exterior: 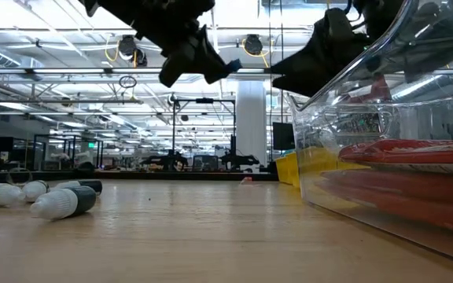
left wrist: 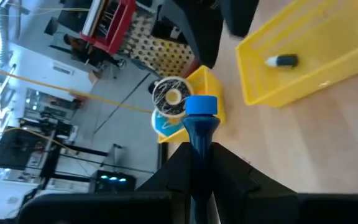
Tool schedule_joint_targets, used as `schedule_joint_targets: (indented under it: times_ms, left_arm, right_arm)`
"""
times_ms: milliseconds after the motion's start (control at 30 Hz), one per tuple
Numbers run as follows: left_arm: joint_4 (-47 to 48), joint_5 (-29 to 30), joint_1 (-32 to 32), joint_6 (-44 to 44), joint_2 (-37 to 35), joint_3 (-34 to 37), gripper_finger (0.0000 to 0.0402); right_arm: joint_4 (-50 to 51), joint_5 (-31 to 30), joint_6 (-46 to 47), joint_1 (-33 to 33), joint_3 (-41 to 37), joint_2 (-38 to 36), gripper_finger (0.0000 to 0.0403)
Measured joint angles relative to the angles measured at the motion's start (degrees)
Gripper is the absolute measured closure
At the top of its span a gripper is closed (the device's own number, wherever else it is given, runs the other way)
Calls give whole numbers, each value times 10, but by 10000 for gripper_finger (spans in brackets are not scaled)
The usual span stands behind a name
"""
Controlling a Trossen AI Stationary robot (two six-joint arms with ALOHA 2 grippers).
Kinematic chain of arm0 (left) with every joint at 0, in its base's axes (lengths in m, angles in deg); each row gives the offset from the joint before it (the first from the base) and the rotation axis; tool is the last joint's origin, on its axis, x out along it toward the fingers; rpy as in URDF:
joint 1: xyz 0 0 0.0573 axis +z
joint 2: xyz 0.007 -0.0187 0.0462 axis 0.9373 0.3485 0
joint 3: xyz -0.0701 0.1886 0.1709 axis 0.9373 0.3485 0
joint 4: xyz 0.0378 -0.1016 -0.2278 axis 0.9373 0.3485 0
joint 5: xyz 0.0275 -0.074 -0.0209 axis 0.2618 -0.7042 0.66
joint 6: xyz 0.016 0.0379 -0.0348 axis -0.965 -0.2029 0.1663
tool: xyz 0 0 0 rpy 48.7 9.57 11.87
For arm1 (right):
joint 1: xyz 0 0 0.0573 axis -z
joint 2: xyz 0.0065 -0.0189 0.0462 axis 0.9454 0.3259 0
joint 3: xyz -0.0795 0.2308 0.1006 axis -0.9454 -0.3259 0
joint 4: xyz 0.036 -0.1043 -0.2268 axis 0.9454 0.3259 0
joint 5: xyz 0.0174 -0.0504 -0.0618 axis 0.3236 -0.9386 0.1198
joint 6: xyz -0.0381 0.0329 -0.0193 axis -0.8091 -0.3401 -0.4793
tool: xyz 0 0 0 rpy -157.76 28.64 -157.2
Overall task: Pick & Place Food Item
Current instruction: Put the top blue food coloring bottle into the bottom yellow bin
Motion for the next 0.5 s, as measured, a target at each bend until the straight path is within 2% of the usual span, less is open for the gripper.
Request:
schedule_joint_targets:
  times_ms: [100, 267, 367, 500]
  left_arm:
    - [-3, 2, 5, -16, 0, 0, 355]
    - [5, 2, 9, -19, 0, 0, 358]
    - [5, 2, 9, -25, 0, 0, 360]
    - [5, 2, 9, -25, 0, 0, 355]
  right_arm:
    - [-39, 12, 3, 0, 15, 30, 193]
    - [-41, 12, 7, 2, 65, 82, 138]
    - [-43, 12, 27, 8, 102, 111, 124]
    - [-42, 11, 33, 14, 139, 138, 126]
